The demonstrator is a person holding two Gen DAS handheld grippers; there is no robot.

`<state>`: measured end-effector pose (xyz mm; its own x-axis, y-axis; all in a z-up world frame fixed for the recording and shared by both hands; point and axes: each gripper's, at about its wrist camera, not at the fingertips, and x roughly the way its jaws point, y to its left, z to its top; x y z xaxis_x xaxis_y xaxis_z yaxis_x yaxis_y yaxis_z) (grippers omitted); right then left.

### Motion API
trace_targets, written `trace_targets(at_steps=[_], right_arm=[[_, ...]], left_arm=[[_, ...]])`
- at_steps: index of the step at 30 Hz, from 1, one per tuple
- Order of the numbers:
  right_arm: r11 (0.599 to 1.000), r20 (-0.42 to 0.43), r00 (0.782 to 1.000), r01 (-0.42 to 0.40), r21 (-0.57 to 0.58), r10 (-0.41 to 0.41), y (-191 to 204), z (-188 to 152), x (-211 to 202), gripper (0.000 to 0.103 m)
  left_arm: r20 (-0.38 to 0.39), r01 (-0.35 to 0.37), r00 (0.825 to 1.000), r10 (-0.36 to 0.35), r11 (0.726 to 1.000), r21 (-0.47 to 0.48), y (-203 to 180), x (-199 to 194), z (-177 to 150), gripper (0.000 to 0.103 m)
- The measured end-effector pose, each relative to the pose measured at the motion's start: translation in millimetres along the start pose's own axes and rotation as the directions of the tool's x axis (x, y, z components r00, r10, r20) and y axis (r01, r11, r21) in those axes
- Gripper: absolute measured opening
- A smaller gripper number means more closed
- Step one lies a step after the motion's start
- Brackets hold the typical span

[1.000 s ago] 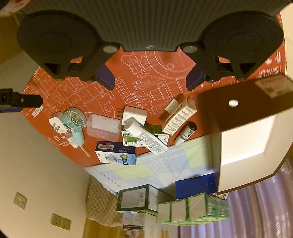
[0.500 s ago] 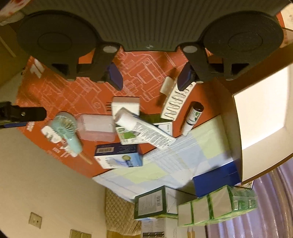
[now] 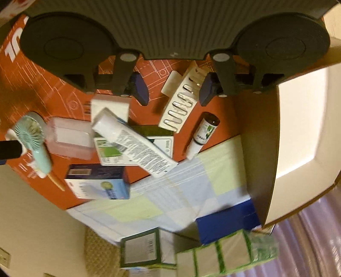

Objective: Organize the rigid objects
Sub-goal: 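Lower the left gripper onto the white ridged plastic holder and close it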

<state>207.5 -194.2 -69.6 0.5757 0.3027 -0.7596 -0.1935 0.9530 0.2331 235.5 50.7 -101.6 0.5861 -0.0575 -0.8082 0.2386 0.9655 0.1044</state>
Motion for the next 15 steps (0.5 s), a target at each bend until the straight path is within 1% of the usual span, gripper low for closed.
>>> trace_targets(at_steps=[2, 4, 8, 11, 15], right_arm=[[1.0, -0.011, 1.0, -0.006, -0.005, 0.006, -4.2, 4.0, 5.3, 0.101], [1.0, -0.022, 1.0, -0.016, -0.01, 0.016, -6.7, 7.2, 10.5, 0.101], [0.999, -0.039, 0.999, -0.034, -0.027, 0.033, -11.6, 13.6, 18.1, 0.101], [0.998, -0.049, 0.998, -0.046, -0.034, 0.044, -13.5, 16.7, 23.1, 0.101], [0.997, -0.059, 0.997, -0.058, -0.044, 0.055, -14.5, 18.8, 27.6, 0.101]], left_arm=[[0.006, -0.028, 1.0, 0.028, 1.0, 0.0, -2.5, 2.8, -0.6, 0.047], [-0.018, -0.048, 0.999, 0.048, 0.999, -0.006, -5.0, 6.3, -0.4, 0.045], [-0.078, -0.014, 0.997, 0.007, 0.996, -0.09, -2.8, 8.4, -4.6, 0.031], [-0.104, -0.001, 0.994, -0.015, 0.988, -0.153, -3.6, 4.3, -11.0, 0.031], [-0.083, -0.015, 0.997, -0.003, 0.977, -0.214, 1.7, -3.9, -11.6, 0.032]])
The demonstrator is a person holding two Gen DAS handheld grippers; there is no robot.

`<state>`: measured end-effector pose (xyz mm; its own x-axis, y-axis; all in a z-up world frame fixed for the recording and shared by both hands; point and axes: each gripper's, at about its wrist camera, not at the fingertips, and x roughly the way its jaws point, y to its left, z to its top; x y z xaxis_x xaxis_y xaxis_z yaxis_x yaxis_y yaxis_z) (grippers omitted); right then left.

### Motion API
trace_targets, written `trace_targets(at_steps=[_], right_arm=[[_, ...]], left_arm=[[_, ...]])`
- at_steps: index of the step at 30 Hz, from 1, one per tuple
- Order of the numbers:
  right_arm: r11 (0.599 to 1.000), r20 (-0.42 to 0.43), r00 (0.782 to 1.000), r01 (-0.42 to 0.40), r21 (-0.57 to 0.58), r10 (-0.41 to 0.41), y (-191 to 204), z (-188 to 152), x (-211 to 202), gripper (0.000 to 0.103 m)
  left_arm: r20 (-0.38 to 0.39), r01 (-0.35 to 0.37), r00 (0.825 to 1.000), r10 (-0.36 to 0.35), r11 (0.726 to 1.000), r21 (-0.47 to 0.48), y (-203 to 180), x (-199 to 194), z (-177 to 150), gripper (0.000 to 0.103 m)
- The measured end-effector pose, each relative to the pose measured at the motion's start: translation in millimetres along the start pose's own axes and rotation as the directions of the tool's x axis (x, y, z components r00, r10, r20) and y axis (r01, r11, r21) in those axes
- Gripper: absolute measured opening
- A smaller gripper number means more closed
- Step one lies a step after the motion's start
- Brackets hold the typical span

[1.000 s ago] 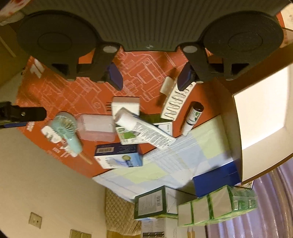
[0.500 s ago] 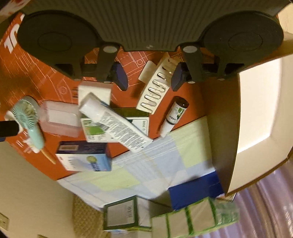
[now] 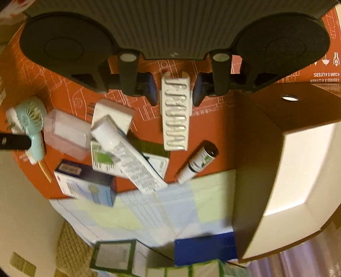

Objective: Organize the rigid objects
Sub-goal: 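Lower the left gripper onto the white ridged plastic holder and close it, then grasp the white cream tube with the right gripper while the left gripper lifts the holder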

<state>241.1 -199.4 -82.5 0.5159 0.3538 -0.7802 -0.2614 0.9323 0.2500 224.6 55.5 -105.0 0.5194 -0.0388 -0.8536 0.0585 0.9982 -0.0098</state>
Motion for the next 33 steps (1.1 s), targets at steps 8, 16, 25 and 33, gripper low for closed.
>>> trace_targets(at_steps=[8, 16, 25, 33], right_arm=[[0.999, -0.004, 1.0, -0.019, -0.029, 0.019, 4.0, 1.5, 2.6, 0.101], [0.998, -0.003, 0.999, -0.037, -0.047, 0.037, 9.6, -0.3, 3.0, 0.101], [0.993, 0.008, 0.997, -0.072, -0.095, 0.073, 24.8, 2.2, 5.5, 0.1], [0.972, -0.005, 0.989, -0.143, -0.188, 0.145, 59.8, 7.7, 24.9, 0.08]], left_arm=[[0.0, -0.01, 1.0, 0.01, 1.0, -0.016, 0.5, 11.6, 16.8, 0.034], [0.0, 0.001, 1.0, -0.001, 0.999, -0.036, 3.0, 18.6, 13.5, 0.023], [0.043, -0.029, 0.999, 0.033, 0.996, -0.087, 14.5, -7.9, -4.4, 0.023], [0.047, -0.08, 0.995, 0.089, 0.982, -0.171, 43.6, -31.2, -29.3, 0.023]])
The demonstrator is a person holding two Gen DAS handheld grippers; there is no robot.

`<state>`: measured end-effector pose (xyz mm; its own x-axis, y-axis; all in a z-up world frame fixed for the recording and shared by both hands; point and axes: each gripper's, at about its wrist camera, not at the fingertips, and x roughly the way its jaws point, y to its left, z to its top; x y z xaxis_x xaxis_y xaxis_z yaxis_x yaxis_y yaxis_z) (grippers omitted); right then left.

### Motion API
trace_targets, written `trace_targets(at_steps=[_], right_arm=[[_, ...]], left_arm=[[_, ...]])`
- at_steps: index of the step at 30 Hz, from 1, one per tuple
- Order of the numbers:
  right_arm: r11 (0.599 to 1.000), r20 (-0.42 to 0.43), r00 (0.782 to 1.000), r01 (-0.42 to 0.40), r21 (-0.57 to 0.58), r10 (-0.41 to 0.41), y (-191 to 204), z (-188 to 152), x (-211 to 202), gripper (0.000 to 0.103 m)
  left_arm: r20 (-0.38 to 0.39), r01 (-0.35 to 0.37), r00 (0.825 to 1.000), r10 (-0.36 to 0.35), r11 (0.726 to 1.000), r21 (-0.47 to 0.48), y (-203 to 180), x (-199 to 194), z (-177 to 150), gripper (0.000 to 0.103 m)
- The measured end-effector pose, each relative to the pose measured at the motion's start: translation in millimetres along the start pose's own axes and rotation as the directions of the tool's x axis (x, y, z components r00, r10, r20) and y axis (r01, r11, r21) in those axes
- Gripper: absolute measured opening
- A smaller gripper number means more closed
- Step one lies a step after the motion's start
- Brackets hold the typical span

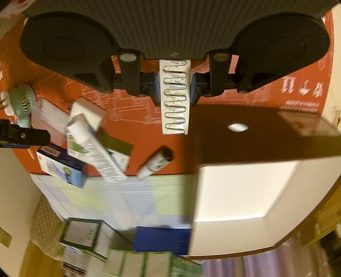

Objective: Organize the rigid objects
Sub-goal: 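Grasp the white cream tube with the right gripper while the left gripper lifts the holder, then carry the holder with the left gripper while the right gripper carries the tube over the box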

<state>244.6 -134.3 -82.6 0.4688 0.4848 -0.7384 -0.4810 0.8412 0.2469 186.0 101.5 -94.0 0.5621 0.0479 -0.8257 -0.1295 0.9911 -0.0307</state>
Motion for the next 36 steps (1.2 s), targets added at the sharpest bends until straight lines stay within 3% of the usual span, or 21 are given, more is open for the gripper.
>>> trace_targets(at_steps=[5, 15, 27, 28, 36], right_arm=[[0.998, -0.004, 0.999, -0.033, -0.058, 0.033, 20.4, 7.4, 24.1, 0.072], [0.992, -0.054, 0.999, -0.014, -0.129, 0.008, 35.8, 11.8, 68.0, 0.059], [0.977, -0.037, 0.997, 0.054, -0.208, -0.063, 48.2, 12.2, 89.7, 0.044], [0.973, -0.033, 0.997, 0.067, -0.22, -0.076, 49.5, 12.1, 91.1, 0.039], [0.951, -0.009, 0.995, 0.094, -0.294, -0.101, 56.4, 6.9, 93.3, 0.036]], left_arm=[[0.007, -0.002, 1.0, 0.003, 0.999, -0.035, 15.7, -10.7, -8.3, 0.024], [0.031, -0.038, 0.999, 0.042, 0.993, -0.11, 46.6, -33.2, -20.6, 0.024], [0.038, -0.179, 0.98, 0.194, 0.952, -0.247, 106.8, -47.9, -27.6, 0.024], [0.038, -0.184, 0.979, 0.2, 0.95, -0.253, 109.8, -48.7, -27.5, 0.024], [0.047, -0.181, 0.979, 0.199, 0.951, -0.252, 117.9, -56.9, -27.8, 0.024]])
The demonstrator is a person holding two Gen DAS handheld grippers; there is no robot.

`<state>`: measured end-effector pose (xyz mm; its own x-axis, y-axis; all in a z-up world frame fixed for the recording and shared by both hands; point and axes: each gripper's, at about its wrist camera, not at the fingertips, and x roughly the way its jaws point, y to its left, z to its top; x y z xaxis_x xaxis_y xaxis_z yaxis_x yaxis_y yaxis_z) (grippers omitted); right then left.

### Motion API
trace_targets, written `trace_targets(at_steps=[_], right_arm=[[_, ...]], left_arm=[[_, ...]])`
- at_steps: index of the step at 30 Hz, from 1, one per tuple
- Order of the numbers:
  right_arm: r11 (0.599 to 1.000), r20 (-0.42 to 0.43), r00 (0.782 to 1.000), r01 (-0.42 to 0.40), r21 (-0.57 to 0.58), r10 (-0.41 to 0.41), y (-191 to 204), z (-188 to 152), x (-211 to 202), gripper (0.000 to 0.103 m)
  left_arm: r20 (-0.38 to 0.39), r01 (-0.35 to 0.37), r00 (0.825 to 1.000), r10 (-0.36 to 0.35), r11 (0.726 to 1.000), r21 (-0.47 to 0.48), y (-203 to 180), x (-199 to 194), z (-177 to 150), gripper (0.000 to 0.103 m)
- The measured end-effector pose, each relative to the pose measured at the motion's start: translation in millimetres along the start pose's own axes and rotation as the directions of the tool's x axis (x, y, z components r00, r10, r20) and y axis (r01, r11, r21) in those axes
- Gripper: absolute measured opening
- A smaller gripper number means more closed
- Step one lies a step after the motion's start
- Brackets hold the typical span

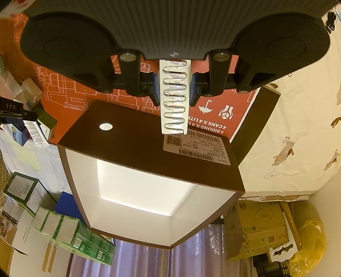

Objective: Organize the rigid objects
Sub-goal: 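Carry the holder with the left gripper while the right gripper carries the tube over the box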

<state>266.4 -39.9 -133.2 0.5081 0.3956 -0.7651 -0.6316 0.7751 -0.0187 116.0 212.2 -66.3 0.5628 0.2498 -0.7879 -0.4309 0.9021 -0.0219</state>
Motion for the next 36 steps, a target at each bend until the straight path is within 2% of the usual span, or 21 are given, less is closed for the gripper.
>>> trace_targets(at_steps=[9, 16, 22, 29, 36], right_arm=[[0.999, 0.05, 0.998, -0.028, 0.045, 0.026, 1.7, 10.8, -30.8, 0.036], [0.99, 0.129, 0.984, -0.128, 0.053, 0.12, 24.3, 39.2, -69.8, 0.036], [0.973, 0.183, 0.959, -0.227, 0.039, 0.216, 59.2, 73.6, -87.1, 0.036], [0.953, 0.2, 0.937, -0.299, 0.042, 0.286, 103.6, 109.8, -73.0, 0.036], [0.955, 0.175, 0.945, -0.29, 0.058, 0.276, 132.9, 130.2, -39.3, 0.036]], left_arm=[[0.039, 0.009, 0.999, -0.009, 1.0, 0.013, 7.7, -26.7, 14.2, 0.024], [0.104, 0.041, 0.994, -0.044, 0.999, 0.028, 16.1, -51.2, 47.2, 0.024], [0.162, 0.082, 0.983, -0.091, 0.995, 0.061, 17.0, -55.2, 84.1, 0.024], [0.161, 0.136, 0.975, -0.151, 0.986, 0.101, 11.4, -33.4, 119.8, 0.024], [0.114, 0.173, 0.975, -0.189, 0.975, 0.135, 13.7, 5.1, 141.5, 0.024]])
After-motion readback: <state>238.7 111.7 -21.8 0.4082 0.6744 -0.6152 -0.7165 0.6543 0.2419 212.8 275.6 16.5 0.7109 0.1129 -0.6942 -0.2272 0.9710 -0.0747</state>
